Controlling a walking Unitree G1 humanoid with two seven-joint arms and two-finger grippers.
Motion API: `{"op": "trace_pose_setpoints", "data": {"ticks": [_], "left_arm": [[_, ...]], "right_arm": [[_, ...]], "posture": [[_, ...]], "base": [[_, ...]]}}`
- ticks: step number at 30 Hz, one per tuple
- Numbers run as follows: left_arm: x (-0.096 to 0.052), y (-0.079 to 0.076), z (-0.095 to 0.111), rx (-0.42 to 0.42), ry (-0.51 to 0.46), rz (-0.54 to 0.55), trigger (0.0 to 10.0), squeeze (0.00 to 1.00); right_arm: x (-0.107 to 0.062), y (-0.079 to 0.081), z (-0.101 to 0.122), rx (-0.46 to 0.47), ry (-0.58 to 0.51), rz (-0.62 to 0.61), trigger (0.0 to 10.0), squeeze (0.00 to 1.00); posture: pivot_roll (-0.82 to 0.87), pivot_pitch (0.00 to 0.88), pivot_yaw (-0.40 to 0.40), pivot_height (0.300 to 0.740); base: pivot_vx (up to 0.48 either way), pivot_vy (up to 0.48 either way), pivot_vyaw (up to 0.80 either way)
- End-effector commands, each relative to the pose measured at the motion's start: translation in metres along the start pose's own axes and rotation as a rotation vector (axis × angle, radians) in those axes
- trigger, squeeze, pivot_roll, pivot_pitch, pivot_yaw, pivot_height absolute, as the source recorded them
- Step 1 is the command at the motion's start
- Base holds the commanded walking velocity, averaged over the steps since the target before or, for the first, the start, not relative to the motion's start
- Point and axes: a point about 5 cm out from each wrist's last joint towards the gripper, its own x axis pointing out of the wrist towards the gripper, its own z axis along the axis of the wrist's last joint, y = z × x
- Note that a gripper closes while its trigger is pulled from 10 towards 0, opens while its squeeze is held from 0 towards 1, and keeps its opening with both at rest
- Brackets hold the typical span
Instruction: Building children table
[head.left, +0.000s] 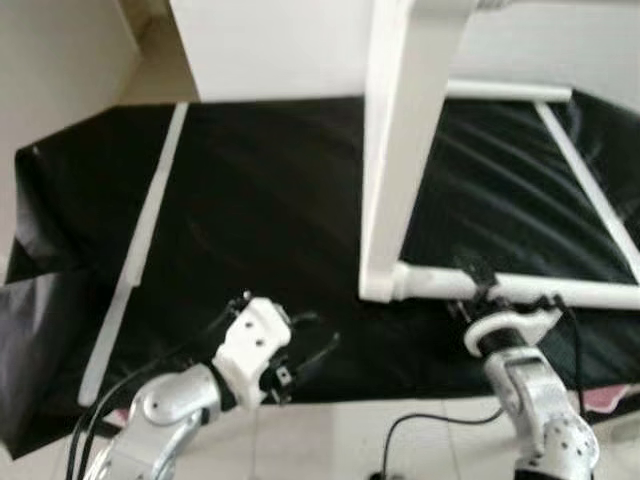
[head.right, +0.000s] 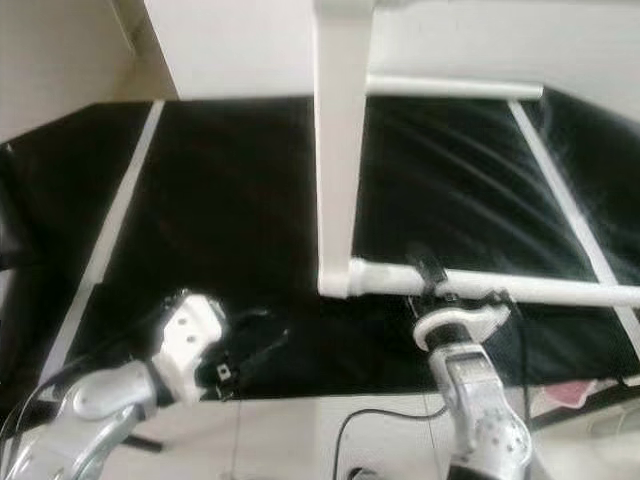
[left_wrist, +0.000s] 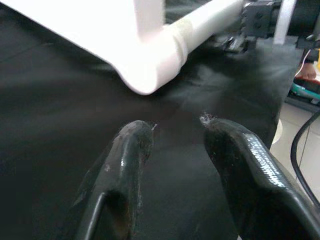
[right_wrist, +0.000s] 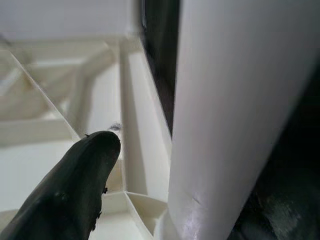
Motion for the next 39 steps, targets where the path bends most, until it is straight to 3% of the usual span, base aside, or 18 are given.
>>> {"op": "trace_pose_setpoints", "data": {"ticks": [1,4,11,13,14,15,18,20,22,26,28,31,35,39], "left_arm": [[-0.002,0.001,-0.003,-0.015,0.019,-0.028,10.0,0.0],[-0.003,0.005,-0.002,-0.003,0.024,-0.046,10.0,0.0],[-0.004,0.01,-0.001,0.001,0.033,-0.066,10.0,0.0],[-0.006,0.012,-0.001,0.003,0.041,-0.077,10.0,0.0],[-0.006,0.015,-0.001,0.005,0.042,-0.073,10.0,0.0],[-0.004,0.018,0.0,0.005,0.034,-0.067,10.0,0.0],[-0.002,0.018,0.002,0.011,0.024,-0.067,10.0,0.0],[-0.001,0.018,0.003,0.012,0.02,-0.066,10.0,0.0],[-0.003,0.019,0.004,0.014,0.022,-0.057,10.0,0.0],[-0.003,0.022,0.006,0.007,0.01,-0.034,10.0,0.0],[-0.002,0.026,0.008,-0.003,-0.012,0.008,10.0,0.0],[0.002,0.029,0.016,-0.031,-0.067,0.054,10.0,0.0],[0.009,0.038,0.026,-0.082,-0.151,0.12,10.0,0.0],[0.021,0.037,0.03,-0.097,-0.18,0.145,10.0,0.0]], "right_arm": [[-0.094,-0.067,-0.024,0.111,-0.002,-0.293,10.0,0.0],[-0.11,-0.07,-0.02,0.097,-0.02,-0.3,10.0,0.0],[-0.126,-0.072,-0.022,0.078,-0.021,-0.299,10.0,0.0],[-0.138,-0.073,-0.018,0.038,-0.061,-0.249,10.0,0.0],[-0.142,-0.061,-0.01,-0.035,-0.095,-0.135,10.0,0.0],[-0.136,-0.042,0.001,-0.119,-0.134,0.004,10.0,0.0],[-0.118,-0.017,0.013,-0.206,-0.173,0.126,10.0,0.0],[-0.08,0.026,0.017,-0.308,-0.208,0.299,10.0,0.0],[-0.047,0.047,0.014,-0.342,-0.258,0.371,10.0,0.0],[-0.032,0.054,0.011,-0.4,-0.244,0.397,10.0,0.0],[-0.02,0.058,0.013,-0.511,-0.266,0.331,10.0,0.0],[-0.011,0.06,0.012,-0.552,-0.279,0.28,10.0,0.0],[-0.002,0.056,0.003,-0.804,-0.251,0.162,10.0,0.0],[0.003,0.054,-0.009,-0.96,-0.277,0.094,10.0,0.0]], "posture": [[-0.12,0.182,0.085,0.74],[-0.13,0.191,0.108,0.74],[-0.15,0.211,0.148,0.74],[-0.15,0.214,0.16,0.74],[-0.15,0.215,0.164,0.74],[-0.15,0.216,0.173,0.74],[-0.14,0.216,0.177,0.74],[-0.12,0.218,0.19,0.74],[-0.11,0.214,0.188,0.74],[-0.1,0.205,0.175,0.74],[-0.09,0.198,0.153,0.74],[-0.11,0.194,0.116,0.74],[-0.14,0.205,0.123,0.74],[-0.16,0.204,0.12,0.74]], "base": [[0.0,0.0,0.0],[0.0,0.0,0.0],[0.0,0.0,0.0],[0.0,0.0,0.0],[0.0,0.0,0.0],[0.0,0.0,0.0],[0.0,0.0,0.0],[0.0,0.0,0.0],[0.0,0.0,0.0],[0.0,0.0,0.0],[0.0,0.0,0.0],[0.0,0.0,0.0],[0.0,0.0,0.0],[0.0,0.0,0.0]]}}
